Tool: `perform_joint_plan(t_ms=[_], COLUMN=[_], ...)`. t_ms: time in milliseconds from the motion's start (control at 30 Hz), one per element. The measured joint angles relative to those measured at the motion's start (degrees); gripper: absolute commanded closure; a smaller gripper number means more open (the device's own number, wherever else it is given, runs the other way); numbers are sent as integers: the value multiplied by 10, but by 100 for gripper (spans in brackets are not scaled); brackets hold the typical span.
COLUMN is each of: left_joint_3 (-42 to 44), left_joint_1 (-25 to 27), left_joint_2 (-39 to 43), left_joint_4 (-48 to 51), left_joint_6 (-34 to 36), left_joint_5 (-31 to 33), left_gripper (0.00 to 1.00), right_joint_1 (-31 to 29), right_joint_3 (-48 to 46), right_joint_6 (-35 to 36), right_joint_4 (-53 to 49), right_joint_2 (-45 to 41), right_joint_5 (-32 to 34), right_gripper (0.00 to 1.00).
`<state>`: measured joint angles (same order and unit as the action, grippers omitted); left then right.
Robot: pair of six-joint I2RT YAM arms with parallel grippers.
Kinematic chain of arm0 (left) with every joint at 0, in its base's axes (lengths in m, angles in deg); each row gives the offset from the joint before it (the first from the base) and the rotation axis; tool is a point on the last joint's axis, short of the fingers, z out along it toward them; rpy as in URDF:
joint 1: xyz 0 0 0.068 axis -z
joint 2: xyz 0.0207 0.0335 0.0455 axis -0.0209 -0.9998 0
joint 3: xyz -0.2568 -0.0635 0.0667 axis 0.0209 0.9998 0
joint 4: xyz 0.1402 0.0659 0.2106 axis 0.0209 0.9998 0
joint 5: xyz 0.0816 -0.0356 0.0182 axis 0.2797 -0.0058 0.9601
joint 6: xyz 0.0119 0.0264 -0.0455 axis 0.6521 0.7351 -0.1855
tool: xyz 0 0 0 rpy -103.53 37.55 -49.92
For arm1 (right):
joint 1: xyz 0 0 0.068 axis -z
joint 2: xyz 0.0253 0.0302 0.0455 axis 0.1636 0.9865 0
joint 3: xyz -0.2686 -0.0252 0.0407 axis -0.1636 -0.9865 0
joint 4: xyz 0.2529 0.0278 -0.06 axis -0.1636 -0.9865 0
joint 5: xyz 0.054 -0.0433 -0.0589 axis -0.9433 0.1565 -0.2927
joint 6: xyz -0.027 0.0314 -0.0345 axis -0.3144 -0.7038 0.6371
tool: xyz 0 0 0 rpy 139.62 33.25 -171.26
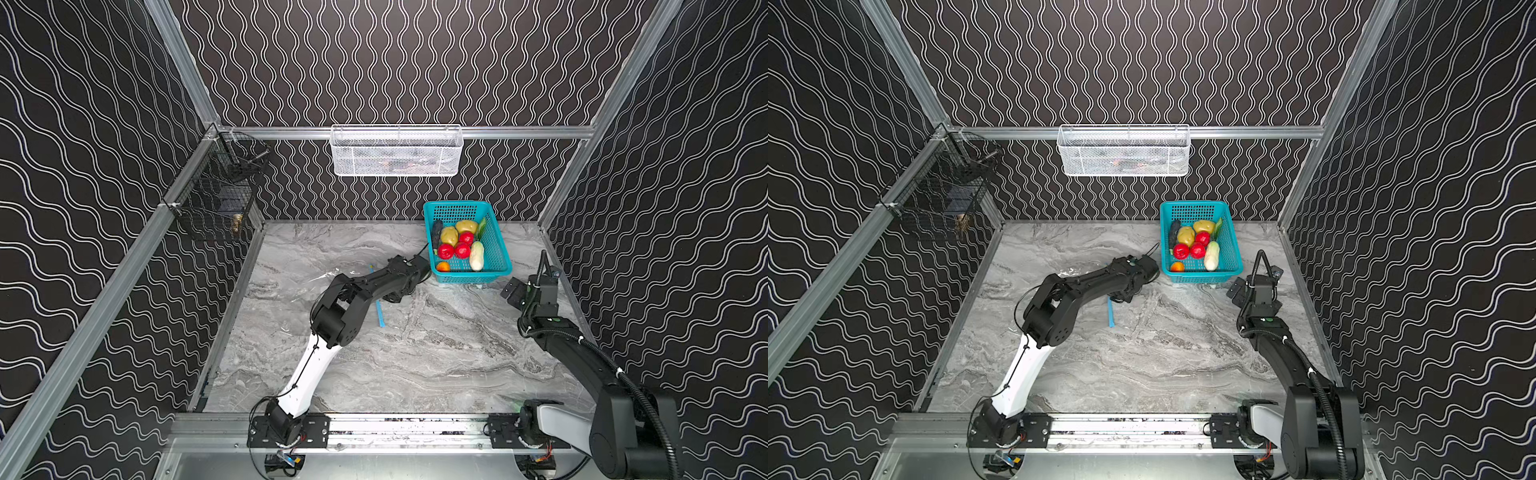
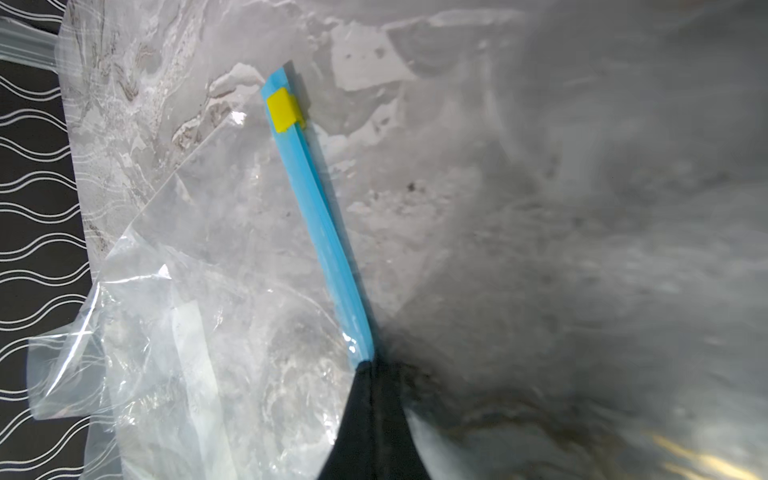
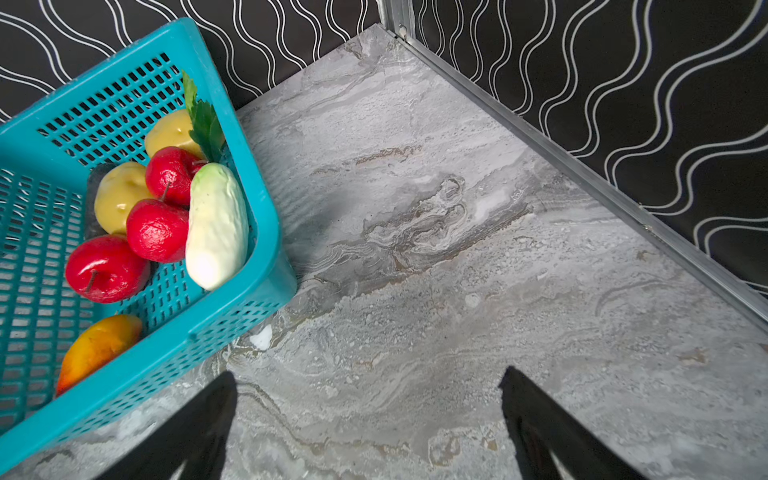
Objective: Place the food in the zip-top bag and seal the zipper
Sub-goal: 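Grasp the blue zipper edge with the left gripper while the right arm approaches, then grasp the other zipper lip with the right gripper beside the left gripper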
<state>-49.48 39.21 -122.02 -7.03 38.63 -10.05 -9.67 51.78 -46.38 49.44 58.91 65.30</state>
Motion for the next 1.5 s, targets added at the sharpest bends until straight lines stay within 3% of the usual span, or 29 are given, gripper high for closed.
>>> perform_joint_plan(t_ms=[267, 467, 900, 1300, 1500], left_joint_3=[7, 17, 48, 37, 34], left_joint_1=[-9, -9, -9, -11, -16], left_joint_2=[34, 109, 233, 249, 245], left_joint_4=[14, 5, -25, -6, 17], left_joint_6=[6, 53, 155, 167, 158], left_joint_5=[-71, -116, -142, -150, -168], left_gripper=[100, 100, 100, 100, 100], right_joint_1=[0, -16, -219, -308, -346], right_joint_3=[8, 25, 92, 182, 240], right_joint_6=[-2, -28, -144, -222, -239], right_joint_4=[-2, -9, 8, 84, 93], right_joint_2=[-5, 0, 84, 227, 287], right_joint_5=[-23, -81, -178, -252, -265], right_gripper=[1, 1, 1, 5, 16])
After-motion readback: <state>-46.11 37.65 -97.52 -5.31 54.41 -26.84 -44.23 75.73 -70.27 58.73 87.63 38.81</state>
